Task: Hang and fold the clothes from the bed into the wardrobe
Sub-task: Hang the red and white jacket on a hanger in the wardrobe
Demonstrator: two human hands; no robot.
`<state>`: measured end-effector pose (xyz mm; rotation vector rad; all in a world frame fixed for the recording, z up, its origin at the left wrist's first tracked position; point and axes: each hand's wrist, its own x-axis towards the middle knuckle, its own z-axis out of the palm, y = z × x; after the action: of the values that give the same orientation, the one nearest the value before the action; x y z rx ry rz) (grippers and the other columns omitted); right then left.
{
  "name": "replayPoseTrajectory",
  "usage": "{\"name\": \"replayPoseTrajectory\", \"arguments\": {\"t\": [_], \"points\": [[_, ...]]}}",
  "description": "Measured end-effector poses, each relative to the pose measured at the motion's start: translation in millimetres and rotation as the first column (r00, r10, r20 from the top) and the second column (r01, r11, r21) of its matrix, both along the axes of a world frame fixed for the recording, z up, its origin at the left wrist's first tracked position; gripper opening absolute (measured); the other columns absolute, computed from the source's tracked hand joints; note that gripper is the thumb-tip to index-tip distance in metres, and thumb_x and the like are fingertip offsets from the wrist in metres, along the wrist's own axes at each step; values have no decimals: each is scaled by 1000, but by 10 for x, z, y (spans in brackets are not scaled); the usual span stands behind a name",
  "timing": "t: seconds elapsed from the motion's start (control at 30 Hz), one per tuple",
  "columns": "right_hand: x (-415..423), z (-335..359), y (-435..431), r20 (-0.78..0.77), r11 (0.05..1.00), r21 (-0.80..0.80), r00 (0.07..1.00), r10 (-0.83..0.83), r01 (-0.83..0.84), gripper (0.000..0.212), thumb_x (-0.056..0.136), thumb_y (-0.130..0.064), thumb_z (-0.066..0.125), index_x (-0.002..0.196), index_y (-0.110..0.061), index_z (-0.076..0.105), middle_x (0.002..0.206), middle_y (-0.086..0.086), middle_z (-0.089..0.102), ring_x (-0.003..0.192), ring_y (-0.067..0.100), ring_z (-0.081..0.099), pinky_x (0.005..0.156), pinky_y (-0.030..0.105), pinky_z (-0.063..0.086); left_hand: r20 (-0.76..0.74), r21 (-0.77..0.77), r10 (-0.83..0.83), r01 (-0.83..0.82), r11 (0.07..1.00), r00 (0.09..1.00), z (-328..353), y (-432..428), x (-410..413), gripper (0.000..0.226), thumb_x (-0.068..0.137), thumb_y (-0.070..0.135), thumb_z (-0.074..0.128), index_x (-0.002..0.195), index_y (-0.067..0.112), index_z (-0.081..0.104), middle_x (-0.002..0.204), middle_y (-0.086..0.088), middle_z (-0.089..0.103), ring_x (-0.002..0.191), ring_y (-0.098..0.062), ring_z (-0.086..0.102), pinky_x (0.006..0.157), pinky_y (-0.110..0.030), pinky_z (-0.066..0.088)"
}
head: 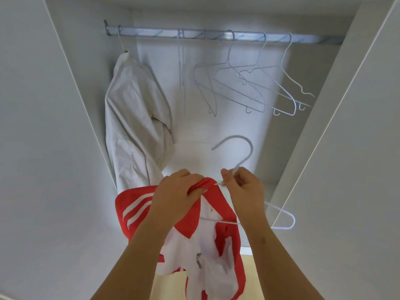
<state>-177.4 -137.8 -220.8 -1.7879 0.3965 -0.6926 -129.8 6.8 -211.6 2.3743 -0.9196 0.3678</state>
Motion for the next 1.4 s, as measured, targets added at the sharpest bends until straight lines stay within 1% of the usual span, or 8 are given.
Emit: {"name": "replayPoseTrajectory", "arguments": {"t": [0.1, 0.27, 0.43, 0.57, 0.77, 0.93, 1.07, 1.4], "points": [[-64, -58, -67, 165, 992, -24, 979, -118, 124, 24, 84, -18, 66, 81, -40, 58, 89, -25, 60, 94, -2, 54, 77, 2, 36, 4, -121, 124, -123, 985, 992, 9, 3, 13, 24, 88, 28, 61, 104, 13, 70, 76, 5, 52, 68, -11, 50, 62, -13, 37], [-164, -353, -116, 159, 892, 85, 877, -453, 445, 15, 81, -12, 55, 84, -26, 50, 80, -9, 55, 83, 25, 55, 76, 29, 41, -35, -267, 246, -246, 932, 969, 155, 71, 43, 25, 89, 26, 58, 110, 14, 67, 86, 1, 57, 75, -7, 47, 67, 0, 33], [-105, -661, -175, -455, 981, 89, 883, -114, 173, 32, 84, -25, 61, 114, -18, 50, 110, -4, 56, 105, 24, 56, 95, 42, 44, -39, -346, 139, -144, 927, 989, 375, 46, -29, 21, 88, 24, 60, 104, 16, 69, 81, 4, 59, 74, 1, 50, 73, 2, 32], [-40, -774, -105, -579, 991, 128, 810, 96, -26, 18, 90, -24, 52, 107, -20, 57, 106, 1, 65, 100, 23, 59, 98, 42, 44, -31, -349, 74, -80, 934, 997, 465, 59, -76, 21, 86, 25, 62, 105, 18, 70, 77, 14, 55, 82, 4, 52, 73, 1, 32], [-23, -751, -187, -388, 930, 350, 921, 37, 110, 15, 94, -14, 45, 94, -19, 58, 88, -3, 62, 79, 19, 58, 71, 31, 47, -69, -363, 69, -90, 927, 995, 474, 308, 16, 14, 84, 29, 63, 93, 40, 67, 73, 13, 58, 80, 6, 52, 70, -1, 35], [-8, -605, -256, -221, 577, 816, 944, 245, 41, 10, 94, -9, 51, 95, -9, 61, 86, 12, 69, 75, 26, 65, 64, 36, 55, -171, -423, 202, -257, 869, 964, 407, 607, 82, 8, 78, 54, 64, 73, 50, 60, 74, 23, 63, 77, 2, 58, 68, -16, 40], [-5, -541, -238, -59, 373, 926, 955, 292, -56, 23, 90, -1, 45, 97, -11, 66, 78, 13, 72, 64, 26, 70, 53, 34, 56, -212, -367, 264, -327, 871, 941, 350, 694, 146, 15, 90, 47, 51, 105, 46, 55, 73, 15, 60, 73, -6, 57, 65, -21, 39], [-6, -305, -107, -38, 491, 858, 934, 356, -152, 31, 90, 1, 45, 94, -16, 71, 85, 8, 73, 84, 25, 66, 79, 39, 54, -180, -346, 3, -66, 936, 984, 257, 439, 32, 30, 94, 33, 48, 73, 52, 57, 77, 17, 56, 74, 6, 53, 68, -2, 35]]}}
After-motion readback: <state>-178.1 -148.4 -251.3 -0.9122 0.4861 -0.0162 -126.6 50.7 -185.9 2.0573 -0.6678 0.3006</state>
